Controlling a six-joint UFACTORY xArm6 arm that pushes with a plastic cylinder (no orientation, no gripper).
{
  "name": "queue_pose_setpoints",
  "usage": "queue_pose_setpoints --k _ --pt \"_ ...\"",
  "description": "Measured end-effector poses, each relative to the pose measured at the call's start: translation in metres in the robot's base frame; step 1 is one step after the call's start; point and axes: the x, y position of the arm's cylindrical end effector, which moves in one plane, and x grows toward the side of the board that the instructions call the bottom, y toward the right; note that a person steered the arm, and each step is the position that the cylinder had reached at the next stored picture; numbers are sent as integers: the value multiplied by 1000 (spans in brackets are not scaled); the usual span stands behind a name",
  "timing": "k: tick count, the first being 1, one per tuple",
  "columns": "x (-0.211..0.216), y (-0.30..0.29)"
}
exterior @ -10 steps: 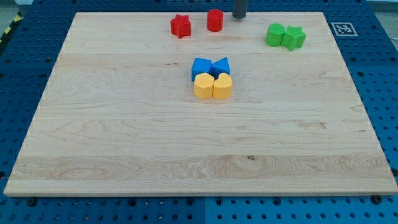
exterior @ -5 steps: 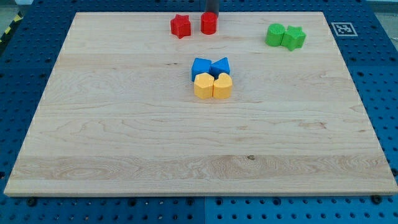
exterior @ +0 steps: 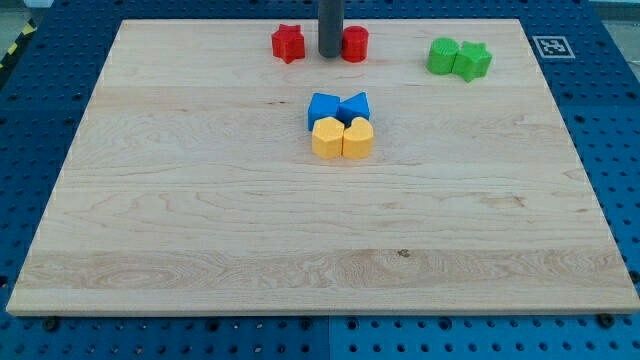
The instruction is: Move the red circle towards the green circle
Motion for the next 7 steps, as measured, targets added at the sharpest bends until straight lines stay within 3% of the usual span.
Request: queue_pose_setpoints --k 5,7 --pt "15 0" --pt "-30 -26"
